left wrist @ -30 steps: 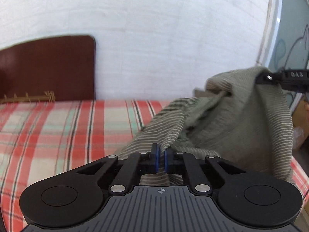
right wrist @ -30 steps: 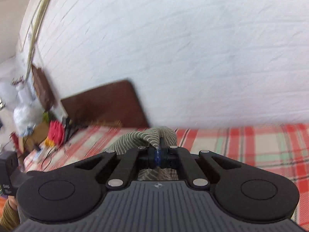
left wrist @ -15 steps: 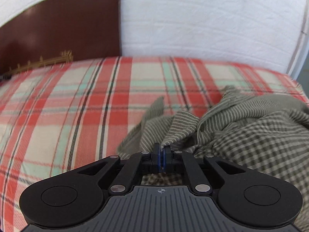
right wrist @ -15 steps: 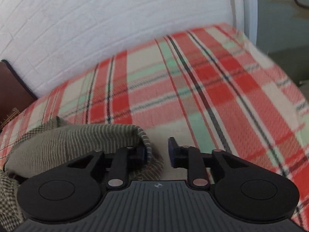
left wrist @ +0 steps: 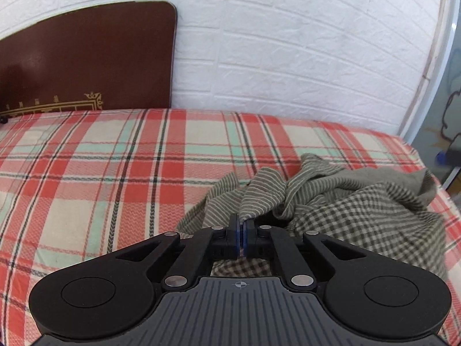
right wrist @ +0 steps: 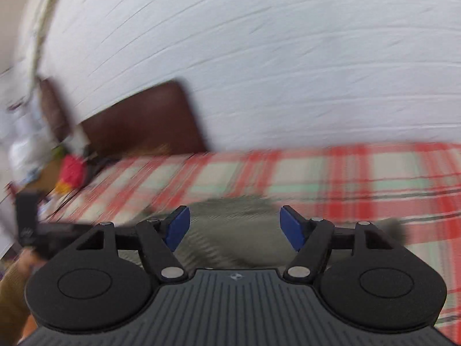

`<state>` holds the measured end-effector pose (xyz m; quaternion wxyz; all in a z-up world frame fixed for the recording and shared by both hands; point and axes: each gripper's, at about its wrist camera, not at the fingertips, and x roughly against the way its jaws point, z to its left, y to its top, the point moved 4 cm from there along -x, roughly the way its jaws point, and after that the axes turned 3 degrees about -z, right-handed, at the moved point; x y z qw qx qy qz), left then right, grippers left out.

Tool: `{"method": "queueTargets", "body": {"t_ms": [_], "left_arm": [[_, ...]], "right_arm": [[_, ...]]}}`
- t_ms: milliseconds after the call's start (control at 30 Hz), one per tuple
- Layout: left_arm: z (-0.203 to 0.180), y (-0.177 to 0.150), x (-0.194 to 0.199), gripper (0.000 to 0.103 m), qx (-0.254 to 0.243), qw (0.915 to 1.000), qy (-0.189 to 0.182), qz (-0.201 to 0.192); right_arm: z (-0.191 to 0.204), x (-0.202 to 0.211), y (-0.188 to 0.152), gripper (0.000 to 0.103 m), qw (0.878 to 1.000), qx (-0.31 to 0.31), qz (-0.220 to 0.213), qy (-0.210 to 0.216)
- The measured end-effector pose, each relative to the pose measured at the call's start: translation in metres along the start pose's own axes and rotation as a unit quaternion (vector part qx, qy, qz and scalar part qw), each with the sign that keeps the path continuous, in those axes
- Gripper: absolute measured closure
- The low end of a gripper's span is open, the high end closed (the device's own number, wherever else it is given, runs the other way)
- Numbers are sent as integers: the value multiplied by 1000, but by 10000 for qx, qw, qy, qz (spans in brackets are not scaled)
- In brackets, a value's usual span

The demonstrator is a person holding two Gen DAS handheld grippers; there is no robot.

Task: Fold clothes

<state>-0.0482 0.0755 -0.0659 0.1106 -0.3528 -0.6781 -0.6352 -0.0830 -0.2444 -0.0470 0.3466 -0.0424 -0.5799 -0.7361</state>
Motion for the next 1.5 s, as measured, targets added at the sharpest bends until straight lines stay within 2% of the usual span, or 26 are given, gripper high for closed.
{"method": "queueTargets", "body": {"t_ms": [100, 233, 300, 333, 400, 467, 600, 733, 767, 800, 833, 900, 933, 967, 1000, 1033, 1100, 1200, 1300, 1400, 1433, 1467, 1500], "left_arm": [[7, 8, 5, 103, 234, 9996, -112, -91], [15, 20, 9, 103, 497, 9984, -185, -211], [17, 25, 7, 103, 537, 9982, -125, -237], [18, 27, 4, 103, 557, 9981, -72, -233], [21, 30, -1, 103, 599, 9980, 30, -215], [24, 31, -6, 103, 656, 9977, 86, -158], [27, 31, -14, 103, 653, 9977, 144, -97], [28, 26, -23, 103, 492, 9981, 370, 54], [29, 24, -25, 103, 465, 9981, 386, 108], [29, 23, -25, 98, 447, 9982, 363, 152], [28, 22, -23, 79, 426, 9984, 319, 179], [25, 22, -18, 76, 361, 9989, 225, 202], [21, 24, -11, 67, 274, 9994, 167, 145], [17, 25, -4, 61, 187, 9997, 109, 89], [13, 26, 4, 47, 87, 9999, 60, 24], [7, 26, 14, 40, -55, 10000, 18, -50], [-6, 24, 33, 40, -429, 9989, -148, -109], [-23, 18, 49, 27, -830, 9959, -353, -116], [-33, 11, 56, 27, -1113, 9927, -455, -123], [-44, 4, 63, 27, -1396, 9886, -558, -130], [-48, 2, 65, 27, -1489, 9870, -592, -132], [-51, -1, 68, 26, -1583, 9853, -626, -134], [-55, -3, 70, 25, -1677, 9835, -660, -137]], "right_arm": [[20, -26, -14, 30, 9979, 517, 389, -10], [24, -43, -27, 32, 9952, 650, 737, 50], [23, -43, -32, 83, 9944, 533, 901, 152], [23, -35, -30, 102, 9952, 428, 852, 199], [24, -14, -23, 102, 9976, 309, 557, 261], [24, 13, -15, 102, 9981, 145, 311, 507], [28, 62, -11, 103, 9963, -26, 82, 856], [35, 92, -32, 103, 9919, -215, 431, 1172], [38, 95, -39, 103, 9924, -126, 531, 1099], [40, 98, -46, 103, 9937, -23, 592, 951], [41, 99, -50, 103, 9945, 64, 632, 827], [41, 96, -52, 99, 9960, 194, 623, 616], [39, 92, -50, 89, 9970, 238, 552, 479], [38, 85, -47, 56, 9977, 249, 480, 409], [35, 77, -44, 40, 9980, 248, 417, 397], [33, 69, -40, 27, 9983, 247, 354, 384], [32, 50, -34, 29, 9984, 316, 316, 355], [33, 16, -26, 29, 9975, 453, 392, 363], [35, -20, -23, 29, 9956, 580, 593, 445], [40, -49, -31, 29, 9917, 632, 999, 512], [41, -53, -34, 40, 9899, 620, 1134, 581], [42, -53, -35, 87, 9881, 583, 1245, 686], [44, -48, -35, 94, 9874, 557, 1257, 778]]}}
